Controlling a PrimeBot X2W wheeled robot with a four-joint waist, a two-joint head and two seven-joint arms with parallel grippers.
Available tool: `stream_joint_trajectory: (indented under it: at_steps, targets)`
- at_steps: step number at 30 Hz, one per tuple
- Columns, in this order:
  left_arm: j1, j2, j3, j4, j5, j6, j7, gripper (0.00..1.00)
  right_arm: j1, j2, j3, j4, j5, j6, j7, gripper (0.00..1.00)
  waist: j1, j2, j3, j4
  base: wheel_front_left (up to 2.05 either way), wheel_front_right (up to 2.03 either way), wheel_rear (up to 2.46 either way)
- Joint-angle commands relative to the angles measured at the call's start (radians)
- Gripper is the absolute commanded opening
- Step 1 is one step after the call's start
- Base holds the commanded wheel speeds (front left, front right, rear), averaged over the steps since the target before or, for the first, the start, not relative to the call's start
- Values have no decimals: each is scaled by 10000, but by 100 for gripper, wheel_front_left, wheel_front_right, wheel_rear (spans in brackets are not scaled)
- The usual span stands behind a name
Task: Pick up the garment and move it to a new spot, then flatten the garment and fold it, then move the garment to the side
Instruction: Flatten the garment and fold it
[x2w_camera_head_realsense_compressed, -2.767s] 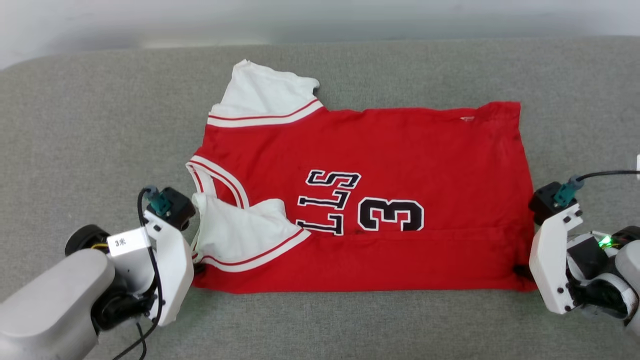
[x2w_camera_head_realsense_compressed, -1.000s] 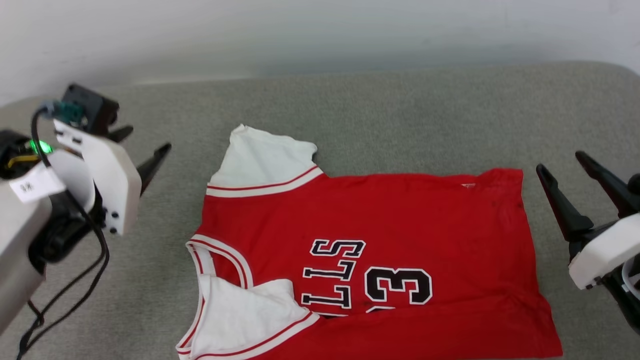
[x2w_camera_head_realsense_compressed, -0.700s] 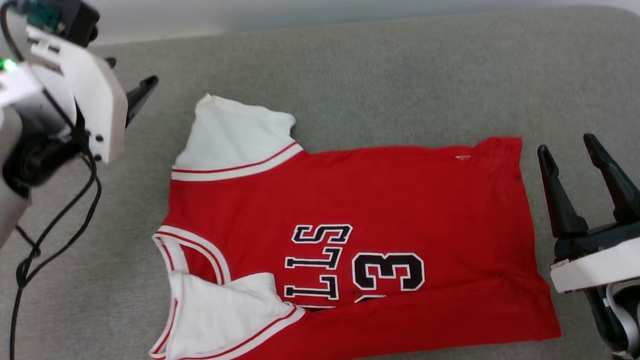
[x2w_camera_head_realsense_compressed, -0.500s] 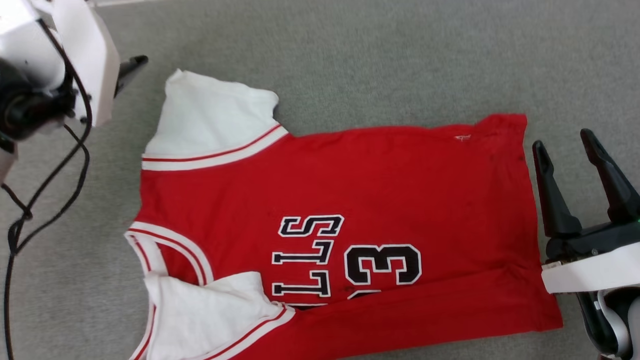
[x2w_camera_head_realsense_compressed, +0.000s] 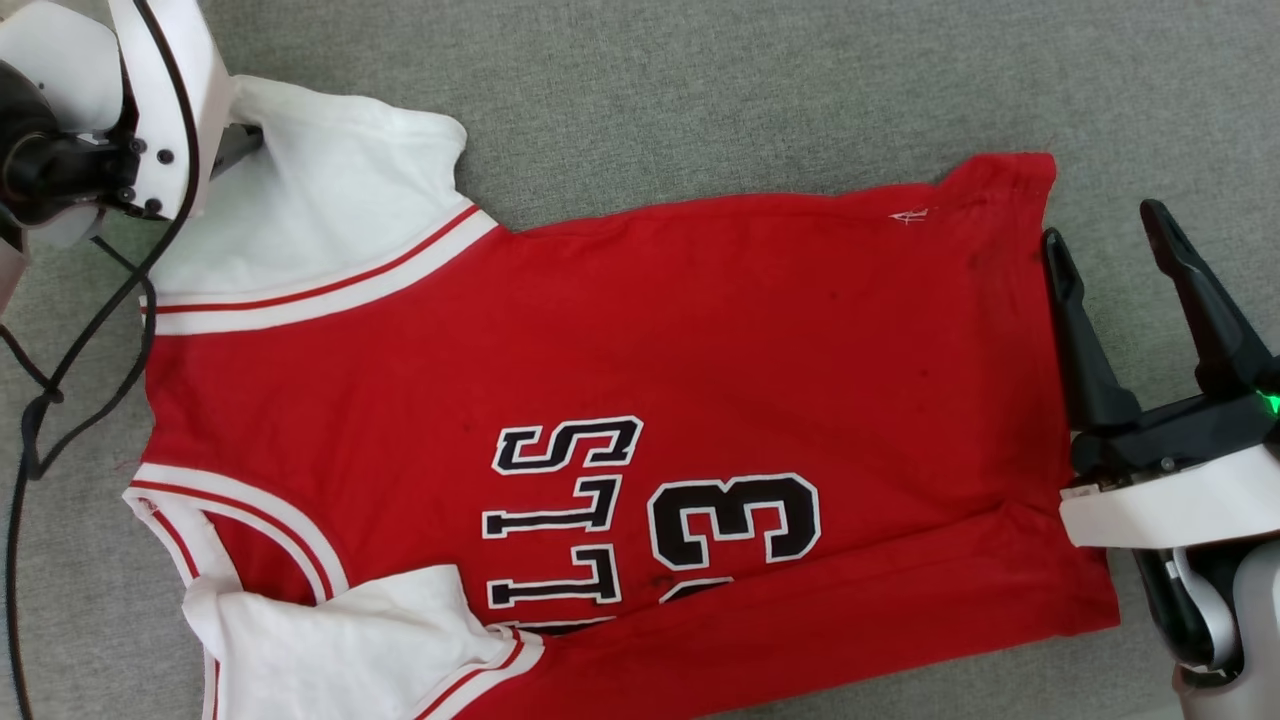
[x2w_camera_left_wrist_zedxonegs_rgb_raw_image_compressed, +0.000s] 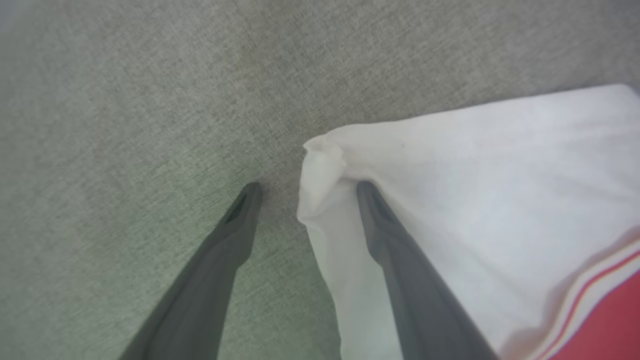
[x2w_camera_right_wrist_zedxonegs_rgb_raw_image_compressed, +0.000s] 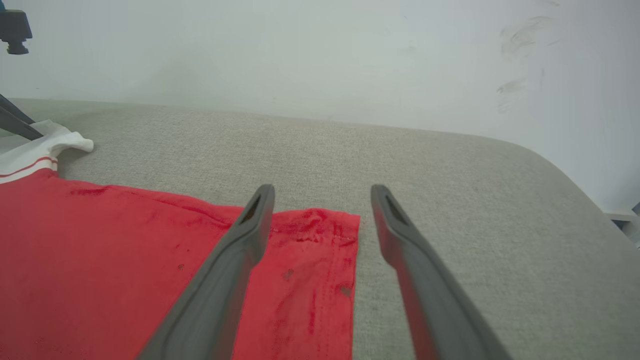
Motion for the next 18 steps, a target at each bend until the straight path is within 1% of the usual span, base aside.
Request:
stream_joint_trajectory:
  at_steps: [1, 2, 3, 4, 8, 11, 12, 14, 18]
  targets:
    - [276, -145, -285, 170, -57, -63, 186, 100, -152, -116, -30, 92, -3, -4, -73, 100, -1, 0, 24, -10, 0, 0, 0]
    - [309, -137, -367, 206, -28, -105, 211, 83, -220, -153, -74, 120, 12, -4, -68, 100, -1, 0, 9, -10, 0, 0, 0]
    - [331, -144, -409, 241, -17, -133, 165, 19, -285, -190, -120, 148, -1, -4, -52, 100, -1, 0, -24, -6, 0, 0, 0]
    - [349, -160, -420, 271, -42, -146, 120, 0, -344, -250, -163, 164, -37, -4, -12, 100, -1, 0, -73, 6, 0, 0, 0]
    - [239, -197, -378, 322, -22, -201, -263, 0, -657, -676, -291, 150, -137, -4, 475, 100, -1, 0, -388, 142, 0, 0, 0]
    - [205, -292, -471, 226, -42, -233, -558, 0, -1014, -1294, -250, 42, -184, -4, 1302, 100, -1, 0, -724, 296, 0, 0, 0]
    - [205, -292, -471, 226, -42, -233, -558, 0, -1014, -1294, -250, 42, -184, -4, 1302, 100, -1, 0, -724, 296, 0, 0, 0]
    - [221, -360, -576, 66, -53, -256, -754, 0, -1277, -1929, 54, 43, -58, -4, 2252, 100, -1, 0, -951, 421, 0, 0, 0]
    - [323, -397, -883, -399, -169, -264, -1105, 0, -2106, -3426, 827, 48, 880, -5, 4674, 100, -1, 0, -1337, 695, 0, 0, 0]
